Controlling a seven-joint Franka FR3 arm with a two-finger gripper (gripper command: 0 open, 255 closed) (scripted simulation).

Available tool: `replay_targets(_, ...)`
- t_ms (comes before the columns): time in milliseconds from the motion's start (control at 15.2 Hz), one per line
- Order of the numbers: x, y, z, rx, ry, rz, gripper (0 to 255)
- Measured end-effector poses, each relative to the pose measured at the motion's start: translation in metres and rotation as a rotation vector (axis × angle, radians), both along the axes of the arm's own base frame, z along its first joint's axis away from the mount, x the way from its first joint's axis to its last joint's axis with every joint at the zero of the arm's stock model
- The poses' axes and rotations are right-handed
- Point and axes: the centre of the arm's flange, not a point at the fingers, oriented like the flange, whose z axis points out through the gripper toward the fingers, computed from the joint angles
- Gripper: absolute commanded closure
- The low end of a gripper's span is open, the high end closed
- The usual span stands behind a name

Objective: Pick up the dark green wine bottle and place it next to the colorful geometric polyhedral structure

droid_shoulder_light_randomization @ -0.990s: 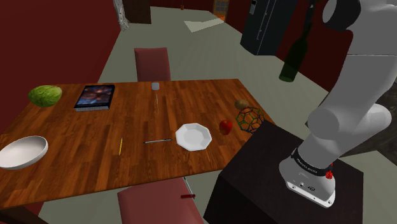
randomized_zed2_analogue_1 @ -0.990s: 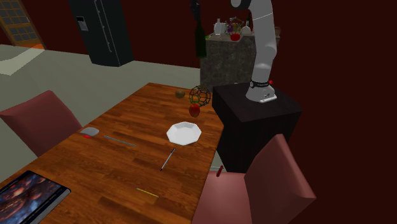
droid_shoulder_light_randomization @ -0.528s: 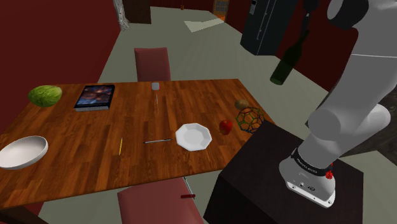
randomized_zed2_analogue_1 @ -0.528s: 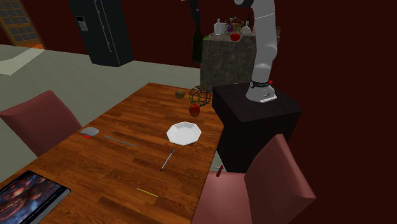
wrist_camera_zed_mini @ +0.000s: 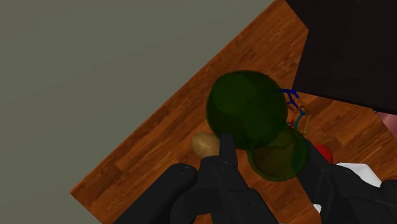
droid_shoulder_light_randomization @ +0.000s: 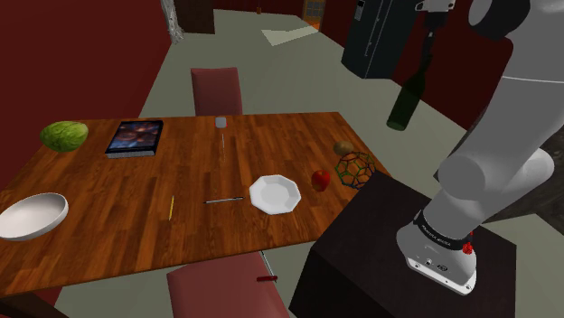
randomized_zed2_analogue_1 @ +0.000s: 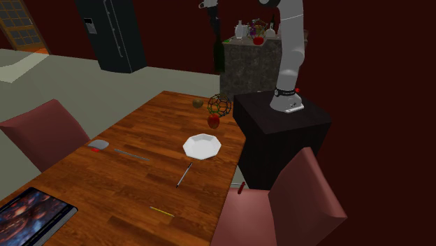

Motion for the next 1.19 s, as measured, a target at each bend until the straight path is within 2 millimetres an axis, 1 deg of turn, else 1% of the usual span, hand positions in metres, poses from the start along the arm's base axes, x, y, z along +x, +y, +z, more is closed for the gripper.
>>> replay_targets(1188,0.0,0.0,-0.096,0.0,0.0,0.0,255)
